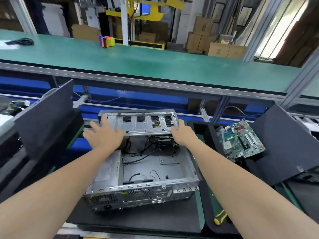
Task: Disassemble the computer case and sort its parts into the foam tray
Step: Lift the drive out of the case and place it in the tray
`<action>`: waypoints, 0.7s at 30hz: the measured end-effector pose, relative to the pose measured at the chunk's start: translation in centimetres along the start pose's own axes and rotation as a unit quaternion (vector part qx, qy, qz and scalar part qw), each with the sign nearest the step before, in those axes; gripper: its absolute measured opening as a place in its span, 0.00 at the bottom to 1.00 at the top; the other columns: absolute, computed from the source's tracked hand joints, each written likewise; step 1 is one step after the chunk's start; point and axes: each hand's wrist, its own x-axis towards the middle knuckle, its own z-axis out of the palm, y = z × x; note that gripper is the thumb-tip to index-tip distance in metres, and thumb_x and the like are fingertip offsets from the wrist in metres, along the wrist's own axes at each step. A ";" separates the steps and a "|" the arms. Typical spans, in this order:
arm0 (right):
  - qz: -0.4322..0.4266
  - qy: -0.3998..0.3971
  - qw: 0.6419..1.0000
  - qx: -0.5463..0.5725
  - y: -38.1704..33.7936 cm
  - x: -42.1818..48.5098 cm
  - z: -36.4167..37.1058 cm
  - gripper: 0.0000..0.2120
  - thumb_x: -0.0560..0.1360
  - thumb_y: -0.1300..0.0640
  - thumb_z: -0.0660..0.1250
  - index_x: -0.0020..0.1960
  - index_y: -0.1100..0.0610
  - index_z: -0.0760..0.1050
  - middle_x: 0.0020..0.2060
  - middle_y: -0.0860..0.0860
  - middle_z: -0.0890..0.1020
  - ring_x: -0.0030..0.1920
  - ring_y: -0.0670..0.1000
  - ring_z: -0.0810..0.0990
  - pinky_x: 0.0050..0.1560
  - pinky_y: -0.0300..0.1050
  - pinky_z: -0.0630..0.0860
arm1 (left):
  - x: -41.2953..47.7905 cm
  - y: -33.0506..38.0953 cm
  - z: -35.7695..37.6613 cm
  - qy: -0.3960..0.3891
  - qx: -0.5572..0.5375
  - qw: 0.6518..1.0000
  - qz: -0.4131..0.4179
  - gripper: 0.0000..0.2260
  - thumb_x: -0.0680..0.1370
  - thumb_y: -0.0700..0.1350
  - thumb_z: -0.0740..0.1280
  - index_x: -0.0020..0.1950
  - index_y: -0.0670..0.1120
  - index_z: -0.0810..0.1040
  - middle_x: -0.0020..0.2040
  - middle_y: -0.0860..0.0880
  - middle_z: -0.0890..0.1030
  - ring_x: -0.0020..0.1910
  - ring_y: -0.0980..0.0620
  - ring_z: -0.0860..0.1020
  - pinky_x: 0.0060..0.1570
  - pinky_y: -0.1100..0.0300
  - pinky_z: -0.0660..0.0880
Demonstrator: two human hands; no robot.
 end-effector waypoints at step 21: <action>0.078 0.134 0.988 -0.002 3.4 -3.2 5.1 0.38 0.84 0.62 0.59 0.86 0.52 0.41 0.59 0.61 0.81 0.32 0.49 0.66 0.34 0.45 0.65 | 0.9 -0.2 1.4 -0.031 0.005 0.992 0.122 0.27 0.82 0.64 0.54 0.74 0.47 0.61 0.61 0.34 0.72 0.54 0.34 0.75 0.53 0.42 0.74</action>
